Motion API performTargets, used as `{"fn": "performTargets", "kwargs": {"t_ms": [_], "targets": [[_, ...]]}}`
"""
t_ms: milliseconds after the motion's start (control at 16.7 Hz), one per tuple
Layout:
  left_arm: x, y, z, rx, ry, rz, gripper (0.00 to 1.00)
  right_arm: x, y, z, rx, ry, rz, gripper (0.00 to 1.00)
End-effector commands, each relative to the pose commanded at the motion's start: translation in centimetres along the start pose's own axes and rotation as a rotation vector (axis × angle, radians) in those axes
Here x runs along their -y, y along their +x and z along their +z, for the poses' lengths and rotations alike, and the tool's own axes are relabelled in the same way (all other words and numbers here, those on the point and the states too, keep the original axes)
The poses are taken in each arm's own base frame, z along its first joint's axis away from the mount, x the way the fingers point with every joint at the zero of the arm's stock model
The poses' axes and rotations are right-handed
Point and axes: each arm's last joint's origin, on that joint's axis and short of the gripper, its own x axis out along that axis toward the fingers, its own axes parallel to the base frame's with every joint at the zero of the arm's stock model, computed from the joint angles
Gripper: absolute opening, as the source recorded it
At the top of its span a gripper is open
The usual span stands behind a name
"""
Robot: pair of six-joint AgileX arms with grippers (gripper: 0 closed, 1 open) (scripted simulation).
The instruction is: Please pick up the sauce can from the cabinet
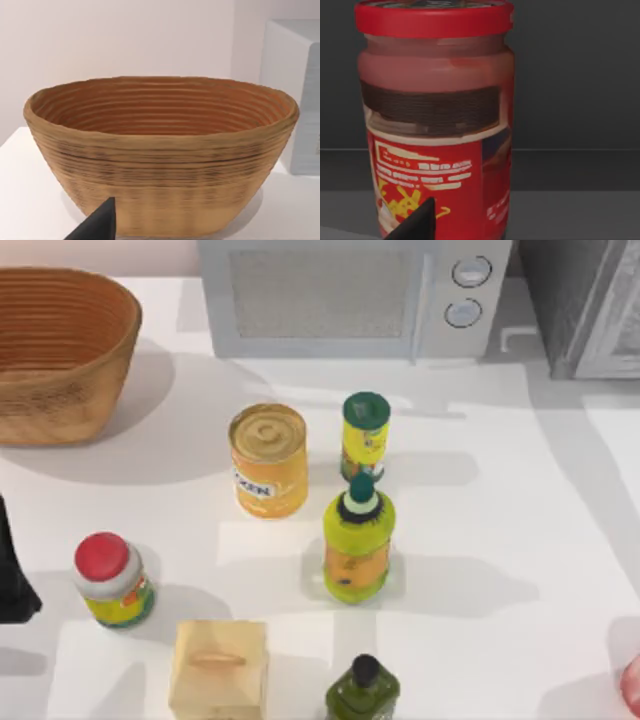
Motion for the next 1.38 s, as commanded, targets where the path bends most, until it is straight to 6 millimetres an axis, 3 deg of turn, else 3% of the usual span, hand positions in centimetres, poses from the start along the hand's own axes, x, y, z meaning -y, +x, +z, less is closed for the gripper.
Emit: {"fn": "performTargets", "kwargs": {"t_ms": [360, 720, 1380], "targets": [[0.0, 0.0, 0.0, 0.0, 0.0, 0.0, 1.0, -4.7, 2.9, -0.3, -0.005, 0.003, -0.004, 1.0], [0.0, 0.0, 0.0, 0.0, 0.0, 0.0, 1.0, -4.8, 3.3, -0.3, -0.006, 0.003, -0.004, 1.0], [0.0, 0.0, 0.0, 0.0, 0.0, 0.0, 1.0, -4.9, 8.9, -0.3, -0.004, 0.003, -0.004, 1.0]]}}
